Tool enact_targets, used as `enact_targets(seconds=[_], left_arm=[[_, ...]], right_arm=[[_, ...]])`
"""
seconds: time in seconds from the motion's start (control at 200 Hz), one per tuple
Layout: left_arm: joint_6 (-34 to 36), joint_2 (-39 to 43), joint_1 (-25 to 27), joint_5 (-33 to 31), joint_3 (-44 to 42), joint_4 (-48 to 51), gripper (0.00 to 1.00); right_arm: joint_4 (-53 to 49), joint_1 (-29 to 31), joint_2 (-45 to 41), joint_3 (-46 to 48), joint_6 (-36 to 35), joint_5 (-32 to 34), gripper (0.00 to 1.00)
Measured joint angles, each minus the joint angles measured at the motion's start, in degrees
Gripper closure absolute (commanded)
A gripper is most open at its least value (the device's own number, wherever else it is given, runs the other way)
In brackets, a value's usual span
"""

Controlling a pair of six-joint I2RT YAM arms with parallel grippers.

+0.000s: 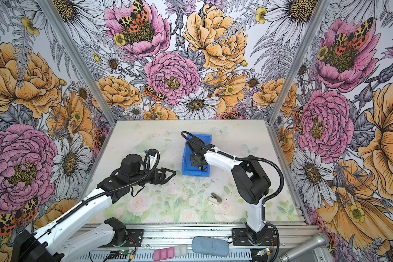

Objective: Put the screwdriver in the bin

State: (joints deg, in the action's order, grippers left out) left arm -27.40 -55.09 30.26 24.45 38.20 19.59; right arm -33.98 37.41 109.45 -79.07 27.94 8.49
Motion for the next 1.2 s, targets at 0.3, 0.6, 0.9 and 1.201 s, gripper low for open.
enact_targets(seconds=[0.3,0.6,0.9,1.201], left_arm=[[-0.02,-0.09,0.0,-0.02,-1.14,-0.68,0.01],[-0.04,-0.09,0.0,-0.04,-1.6,-1.57,0.01],[0.02,1.92,-0.9,-3.69,-1.57,0.0,0.01],[-0.07,4.22,-10.05,-15.61,-1.49,5.92,0.01]], right_arm=[[0.17,0.0,0.35,-0.68,0.13,0.13,0.71],[0.37,0.07,0.35,-0.68,0.98,1.64,0.59],[0.37,0.28,-1.97,-0.68,0.92,4.04,0.51],[0.92,0.52,-14.73,2.12,0.04,7.48,0.4]])
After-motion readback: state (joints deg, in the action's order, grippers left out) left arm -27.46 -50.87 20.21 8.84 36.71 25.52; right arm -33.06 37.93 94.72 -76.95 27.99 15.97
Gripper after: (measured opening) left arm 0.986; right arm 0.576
